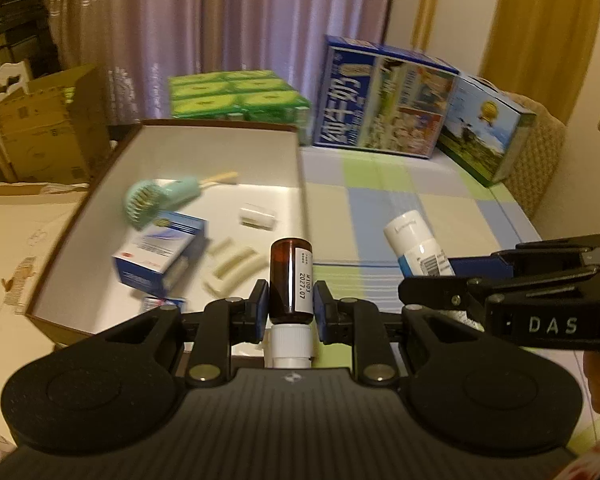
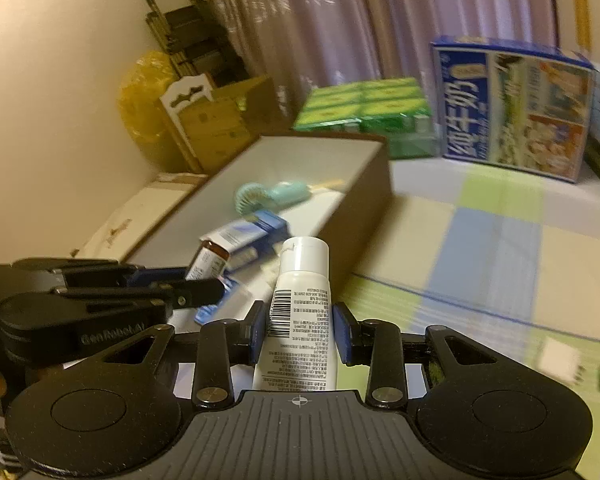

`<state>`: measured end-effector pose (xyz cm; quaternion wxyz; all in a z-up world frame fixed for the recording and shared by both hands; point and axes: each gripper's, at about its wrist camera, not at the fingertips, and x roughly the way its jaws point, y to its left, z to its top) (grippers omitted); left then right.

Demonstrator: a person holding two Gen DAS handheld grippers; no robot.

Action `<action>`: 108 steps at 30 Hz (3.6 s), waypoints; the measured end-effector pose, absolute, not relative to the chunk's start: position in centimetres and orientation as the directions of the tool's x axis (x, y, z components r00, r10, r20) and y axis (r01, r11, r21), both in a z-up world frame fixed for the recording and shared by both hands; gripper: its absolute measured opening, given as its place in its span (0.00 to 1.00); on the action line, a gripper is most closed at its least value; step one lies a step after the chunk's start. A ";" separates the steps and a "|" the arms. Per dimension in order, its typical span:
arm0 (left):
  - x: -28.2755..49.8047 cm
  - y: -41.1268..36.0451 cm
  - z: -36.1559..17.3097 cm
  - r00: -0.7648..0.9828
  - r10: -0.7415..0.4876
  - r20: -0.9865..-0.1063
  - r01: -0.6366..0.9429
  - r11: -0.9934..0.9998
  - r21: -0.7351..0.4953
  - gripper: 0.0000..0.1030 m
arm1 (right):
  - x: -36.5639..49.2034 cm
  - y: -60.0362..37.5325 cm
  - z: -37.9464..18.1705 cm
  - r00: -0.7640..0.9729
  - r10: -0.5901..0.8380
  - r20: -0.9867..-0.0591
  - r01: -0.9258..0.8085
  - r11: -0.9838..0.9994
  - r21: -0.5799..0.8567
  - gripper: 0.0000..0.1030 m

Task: Organize rigid objects
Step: 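Carry the vial and tube over the brown box with both tools, then open the left tool to drop the vial while the right tool releases the tube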

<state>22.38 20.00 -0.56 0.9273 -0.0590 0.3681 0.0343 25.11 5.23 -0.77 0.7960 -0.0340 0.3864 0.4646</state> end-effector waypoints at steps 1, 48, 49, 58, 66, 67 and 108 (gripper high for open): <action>22.3 20.6 -0.4 0.729 0.027 -0.684 -0.114 0.990 -0.082 0.19 | 25.1 6.1 -0.6 0.265 0.720 -0.642 -0.768 0.560 0.311 0.31; 32.6 31.4 -5.2 0.636 -0.044 -0.771 -0.053 0.993 -0.101 0.19 | 31.8 20.5 -6.0 0.408 0.537 -0.738 -0.646 0.741 0.183 0.32; 32.8 31.4 -5.3 0.634 -0.046 -0.772 -0.052 0.993 -0.101 0.19 | 31.9 20.7 -5.9 0.417 0.532 -0.737 -0.647 0.743 0.171 0.32; 34.0 31.7 -6.1 0.618 -0.057 -0.784 -0.047 0.993 -0.109 0.19 | 32.8 20.9 -5.4 0.435 0.526 -0.731 -0.651 0.744 0.148 0.32; 34.9 31.7 -6.8 0.604 -0.072 -0.794 -0.043 0.992 -0.122 0.19 | 33.3 21.0 -5.8 0.413 0.520 -0.748 -0.650 0.743 0.158 0.32; 35.0 31.7 -6.8 0.608 -0.072 -0.791 -0.042 0.992 -0.122 0.21 | 33.4 21.0 -5.8 0.410 0.521 -0.748 -0.650 0.743 0.161 0.32; 29.4 33.3 -3.3 0.610 -0.007 -0.793 -0.140 0.983 -0.116 0.42 | 28.8 17.7 -3.8 0.346 0.583 -0.735 -0.691 0.689 0.221 0.45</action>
